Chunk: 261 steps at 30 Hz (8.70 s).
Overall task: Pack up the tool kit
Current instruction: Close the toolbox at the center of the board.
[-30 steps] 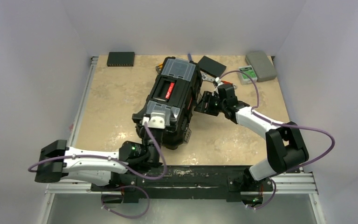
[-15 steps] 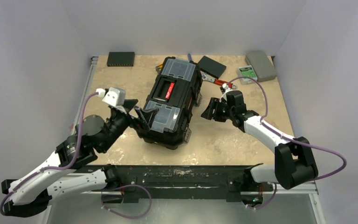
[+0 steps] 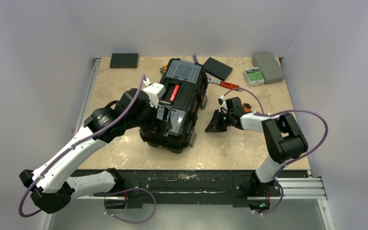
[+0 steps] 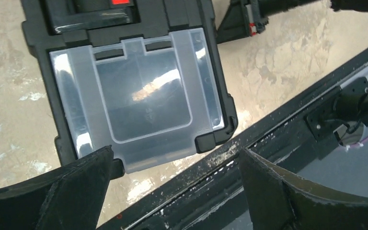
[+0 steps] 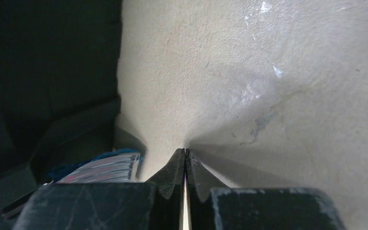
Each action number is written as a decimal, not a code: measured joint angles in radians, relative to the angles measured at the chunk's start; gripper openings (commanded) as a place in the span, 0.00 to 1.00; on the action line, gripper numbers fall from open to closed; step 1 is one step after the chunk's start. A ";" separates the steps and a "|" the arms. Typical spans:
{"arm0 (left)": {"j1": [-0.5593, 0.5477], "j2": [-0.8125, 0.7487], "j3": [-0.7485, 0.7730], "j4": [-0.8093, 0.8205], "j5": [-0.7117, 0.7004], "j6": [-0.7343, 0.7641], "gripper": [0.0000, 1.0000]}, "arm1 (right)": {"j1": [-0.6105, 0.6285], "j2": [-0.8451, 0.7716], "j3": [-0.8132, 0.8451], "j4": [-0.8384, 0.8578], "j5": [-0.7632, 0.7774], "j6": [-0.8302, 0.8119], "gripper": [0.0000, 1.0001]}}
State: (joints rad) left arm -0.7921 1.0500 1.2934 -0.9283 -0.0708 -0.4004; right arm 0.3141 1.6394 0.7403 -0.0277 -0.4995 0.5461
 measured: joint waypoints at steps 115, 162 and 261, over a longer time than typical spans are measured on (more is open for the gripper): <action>-0.074 0.835 0.795 -0.228 -0.225 0.383 0.93 | -0.121 0.311 0.401 -0.023 -0.356 -0.090 0.00; -0.038 0.865 0.754 -0.180 -0.062 0.407 0.72 | -0.074 0.452 0.405 0.037 -0.344 0.030 0.00; -0.150 1.062 0.783 -0.224 0.114 0.194 0.00 | -0.044 -0.010 0.052 0.029 -0.357 0.035 0.00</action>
State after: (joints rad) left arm -0.9421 2.1117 2.0762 -1.1522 0.0429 -0.2062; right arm 0.2703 1.6291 0.7925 0.0010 -0.8566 0.5812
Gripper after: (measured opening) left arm 0.029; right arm 0.001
